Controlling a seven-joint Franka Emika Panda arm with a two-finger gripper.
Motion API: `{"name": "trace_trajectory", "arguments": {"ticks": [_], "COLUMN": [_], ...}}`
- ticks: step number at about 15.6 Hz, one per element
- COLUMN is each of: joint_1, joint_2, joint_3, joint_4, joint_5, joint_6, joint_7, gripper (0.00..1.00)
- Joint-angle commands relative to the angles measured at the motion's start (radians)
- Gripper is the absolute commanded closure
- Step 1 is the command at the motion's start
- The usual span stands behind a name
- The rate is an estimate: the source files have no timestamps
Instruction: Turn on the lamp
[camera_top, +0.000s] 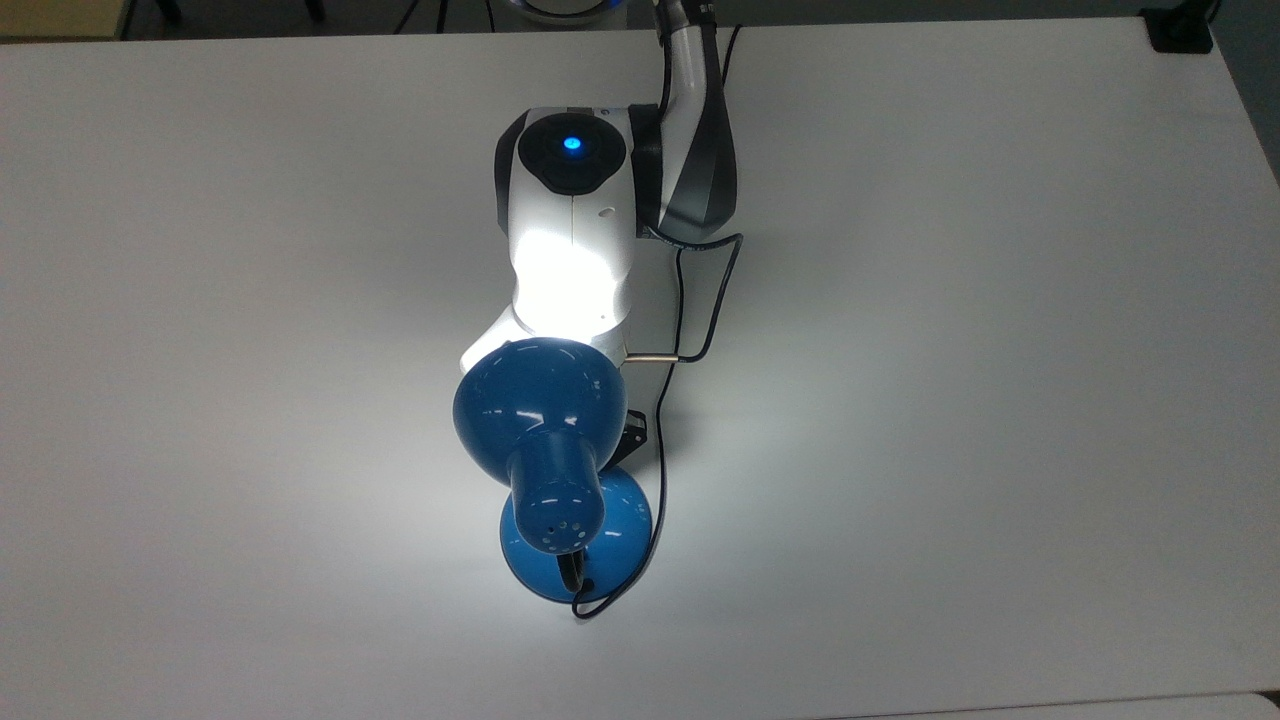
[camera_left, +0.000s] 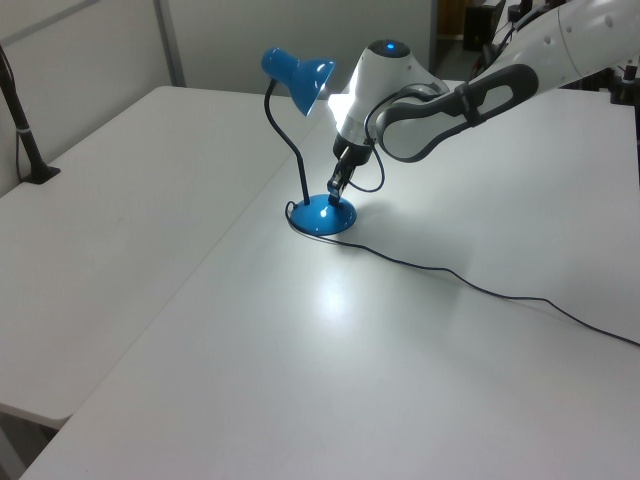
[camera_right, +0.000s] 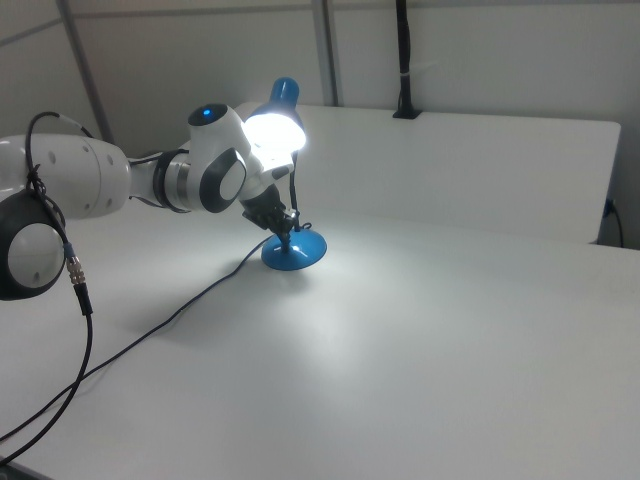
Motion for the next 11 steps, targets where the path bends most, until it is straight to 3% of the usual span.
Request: {"name": "trace_trajectory", "arguments": {"ticks": [1, 6, 11], "joint_1": [0.012, -0.001, -0.025], "joint_2": [-0.109, -0.234, -0.411], "joint_3": [-0.003, -0.013, -0.008], "joint_4": [-0.069, -0.19, -0.21], "joint_5": [0.004, 0.001, -0.039], "joint_6": [-0.013, -0.143, -0.54], "joint_7": [0.013, 0.002, 0.001], "gripper": [1.0, 1.0, 1.0]}}
